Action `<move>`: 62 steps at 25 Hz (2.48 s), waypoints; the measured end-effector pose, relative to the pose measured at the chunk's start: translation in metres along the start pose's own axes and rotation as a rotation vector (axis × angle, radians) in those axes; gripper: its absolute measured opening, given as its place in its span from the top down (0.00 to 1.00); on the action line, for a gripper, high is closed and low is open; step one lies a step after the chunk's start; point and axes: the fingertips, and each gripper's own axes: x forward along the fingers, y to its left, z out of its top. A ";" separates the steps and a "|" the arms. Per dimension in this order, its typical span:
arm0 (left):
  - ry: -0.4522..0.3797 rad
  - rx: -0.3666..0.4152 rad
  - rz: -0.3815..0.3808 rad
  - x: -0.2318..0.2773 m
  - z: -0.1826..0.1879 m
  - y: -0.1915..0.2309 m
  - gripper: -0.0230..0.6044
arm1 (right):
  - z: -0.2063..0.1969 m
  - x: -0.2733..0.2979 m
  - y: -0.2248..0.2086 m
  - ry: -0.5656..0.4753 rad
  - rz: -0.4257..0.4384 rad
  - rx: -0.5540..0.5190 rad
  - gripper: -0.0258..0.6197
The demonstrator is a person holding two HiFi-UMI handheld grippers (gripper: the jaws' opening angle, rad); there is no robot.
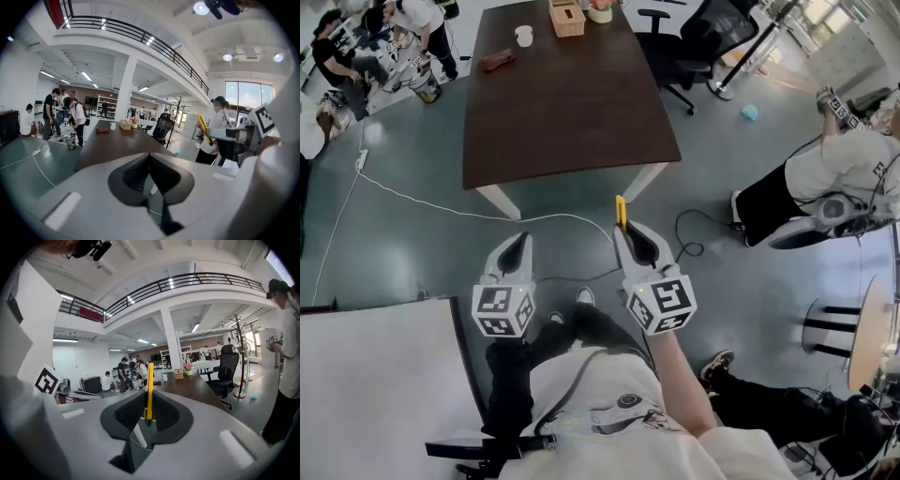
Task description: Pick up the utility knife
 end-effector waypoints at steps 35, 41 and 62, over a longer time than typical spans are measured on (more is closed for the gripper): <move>-0.314 0.173 0.082 -0.185 0.046 -0.079 0.97 | 0.020 -0.157 0.118 -0.202 0.009 -0.067 0.88; -0.332 0.187 0.076 -0.183 0.055 -0.089 0.97 | 0.023 -0.159 0.113 -0.204 0.005 -0.062 0.88; -0.315 0.206 0.058 -0.160 0.061 -0.090 0.97 | 0.032 -0.143 0.096 -0.218 -0.022 -0.069 0.88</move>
